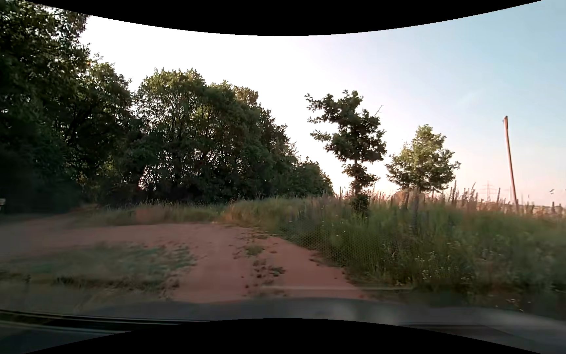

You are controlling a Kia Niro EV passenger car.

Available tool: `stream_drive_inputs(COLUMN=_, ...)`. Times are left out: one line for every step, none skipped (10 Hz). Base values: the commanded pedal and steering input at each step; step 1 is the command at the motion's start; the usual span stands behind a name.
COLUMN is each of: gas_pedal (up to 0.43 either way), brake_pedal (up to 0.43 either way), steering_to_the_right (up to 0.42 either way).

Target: Follow the waypoints while adhering to traffic rules and regulations

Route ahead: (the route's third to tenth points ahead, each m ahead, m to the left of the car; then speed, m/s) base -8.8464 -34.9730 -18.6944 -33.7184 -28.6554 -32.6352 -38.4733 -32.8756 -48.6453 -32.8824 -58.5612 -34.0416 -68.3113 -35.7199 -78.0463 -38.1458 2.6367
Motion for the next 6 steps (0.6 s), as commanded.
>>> stream_drive_inputs(gas_pedal=0.028, brake_pedal=0.000, steering_to_the_right=-0.149)
stream_drive_inputs(gas_pedal=0.028, brake_pedal=0.000, steering_to_the_right=-0.158)
stream_drive_inputs(gas_pedal=0.059, brake_pedal=0.000, steering_to_the_right=-0.169)
stream_drive_inputs(gas_pedal=0.059, brake_pedal=0.000, steering_to_the_right=-0.172)
stream_drive_inputs(gas_pedal=0.059, brake_pedal=0.000, steering_to_the_right=-0.176)
stream_drive_inputs(gas_pedal=0.047, brake_pedal=0.000, steering_to_the_right=-0.175)
